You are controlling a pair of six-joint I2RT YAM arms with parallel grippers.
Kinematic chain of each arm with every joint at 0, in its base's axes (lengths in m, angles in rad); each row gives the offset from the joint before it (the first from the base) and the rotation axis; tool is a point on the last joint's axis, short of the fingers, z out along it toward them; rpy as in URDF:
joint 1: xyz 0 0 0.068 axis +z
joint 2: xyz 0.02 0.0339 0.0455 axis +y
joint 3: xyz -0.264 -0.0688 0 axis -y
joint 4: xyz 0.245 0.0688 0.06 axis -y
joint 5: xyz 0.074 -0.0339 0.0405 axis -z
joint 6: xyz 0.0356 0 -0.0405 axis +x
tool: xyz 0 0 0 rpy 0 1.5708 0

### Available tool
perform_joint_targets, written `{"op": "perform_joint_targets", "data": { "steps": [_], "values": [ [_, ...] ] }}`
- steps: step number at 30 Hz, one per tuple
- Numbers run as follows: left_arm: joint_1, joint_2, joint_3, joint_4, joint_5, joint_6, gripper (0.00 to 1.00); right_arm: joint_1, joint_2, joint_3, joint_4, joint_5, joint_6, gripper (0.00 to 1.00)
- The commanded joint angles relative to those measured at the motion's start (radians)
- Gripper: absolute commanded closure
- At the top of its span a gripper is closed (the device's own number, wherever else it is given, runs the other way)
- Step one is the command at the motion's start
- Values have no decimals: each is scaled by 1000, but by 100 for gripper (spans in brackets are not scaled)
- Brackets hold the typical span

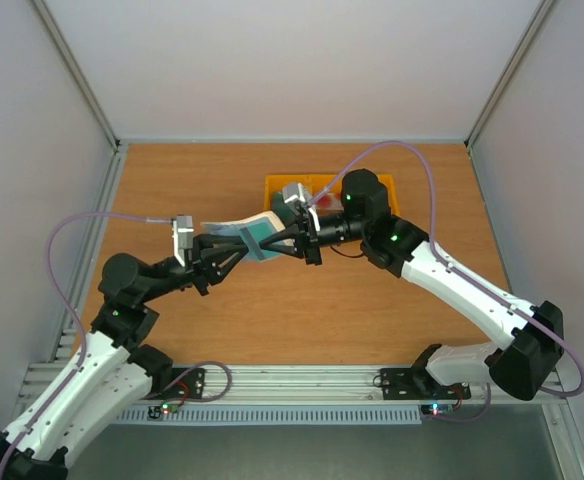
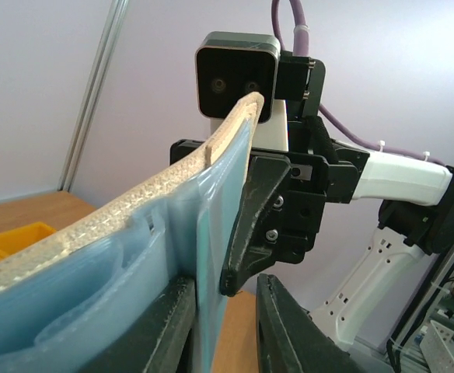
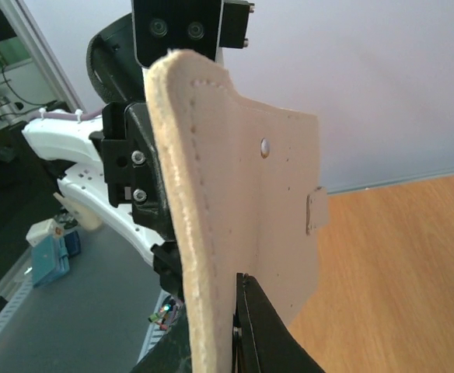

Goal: Take the credit cards out of the card holder

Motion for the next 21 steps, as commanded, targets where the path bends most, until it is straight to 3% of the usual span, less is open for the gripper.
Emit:
{"op": "perform_joint_targets", "data": {
  "steps": [1, 8, 14, 18, 21],
  "values": [
    [-41, 20, -20, 23, 138, 9, 76, 14, 52, 74, 13, 64, -27, 99],
    [-41, 19, -21, -14, 135, 23, 75, 13, 79, 103, 120, 26, 4, 99],
    [-41, 18, -29, -17, 88, 44, 56, 14, 89, 105, 162, -52, 44, 99],
    [-41, 2, -16, -77, 84, 108, 58, 12, 54, 98, 89, -55, -6, 99],
    [-41, -31, 37, -277, 137, 268, 58, -11, 12, 133, -113, -4, -92, 99]
  ]
}}
